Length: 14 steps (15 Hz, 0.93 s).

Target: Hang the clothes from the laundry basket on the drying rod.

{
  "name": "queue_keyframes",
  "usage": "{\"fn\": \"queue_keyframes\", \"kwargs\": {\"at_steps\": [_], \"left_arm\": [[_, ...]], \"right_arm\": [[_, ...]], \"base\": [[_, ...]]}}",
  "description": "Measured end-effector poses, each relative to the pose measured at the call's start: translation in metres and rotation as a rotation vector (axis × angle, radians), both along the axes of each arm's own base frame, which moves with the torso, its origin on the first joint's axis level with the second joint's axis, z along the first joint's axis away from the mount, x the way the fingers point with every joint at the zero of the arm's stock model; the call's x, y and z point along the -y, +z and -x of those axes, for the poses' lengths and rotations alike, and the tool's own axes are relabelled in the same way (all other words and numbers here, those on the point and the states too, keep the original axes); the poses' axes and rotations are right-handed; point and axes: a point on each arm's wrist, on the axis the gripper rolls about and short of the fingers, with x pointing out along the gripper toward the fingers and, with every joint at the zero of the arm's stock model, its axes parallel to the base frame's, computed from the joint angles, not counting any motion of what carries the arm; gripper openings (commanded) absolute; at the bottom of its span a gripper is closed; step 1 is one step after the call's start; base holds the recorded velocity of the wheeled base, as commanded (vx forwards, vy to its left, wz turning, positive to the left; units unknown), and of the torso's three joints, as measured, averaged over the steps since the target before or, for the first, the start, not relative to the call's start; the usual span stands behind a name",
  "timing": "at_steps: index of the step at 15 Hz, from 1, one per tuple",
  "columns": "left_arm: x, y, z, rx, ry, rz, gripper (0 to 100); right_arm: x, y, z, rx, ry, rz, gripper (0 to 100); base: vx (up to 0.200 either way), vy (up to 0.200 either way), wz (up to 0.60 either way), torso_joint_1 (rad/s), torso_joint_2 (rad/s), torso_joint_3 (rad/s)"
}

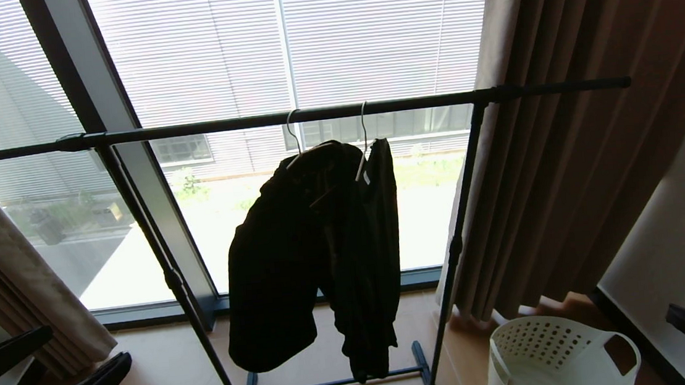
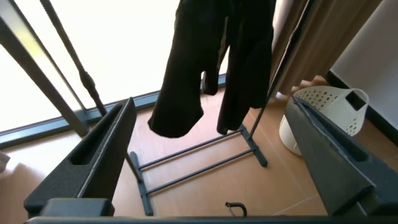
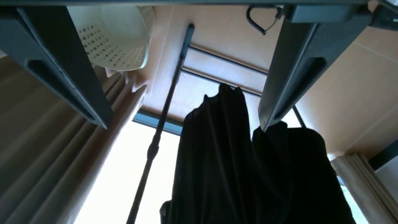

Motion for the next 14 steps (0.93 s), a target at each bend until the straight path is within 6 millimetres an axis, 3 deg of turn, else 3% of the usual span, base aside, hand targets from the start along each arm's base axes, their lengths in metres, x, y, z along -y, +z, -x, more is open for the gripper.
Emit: {"fn": "queue_keyframes", "kwargs": {"at_steps": [3, 8, 14], "left_arm": [[-0.014, -0.018, 0.029, -0.006, 0.049, -0.016, 100], [-0.026, -0.06, 0.065, 0.006, 0.205, -0.028, 100], [-0.027, -0.097, 0.078, 0.038, 0.344, -0.05, 100]], "right_arm": [[0.01, -0.016, 0.028, 0.022, -0.054, -0.022, 100], [0.021, -0.063, 0.058, 0.063, -0.189, -0.021, 100], [0.023, -0.091, 0.07, 0.09, -0.352, -0.024, 100]], "base": [[0.0, 0.0, 0.0, 0.0, 0.0, 0.0], [0.0, 0.0, 0.0, 0.0, 0.0, 0.0], [0.0, 0.0, 0.0, 0.0, 0.0, 0.0]]}}
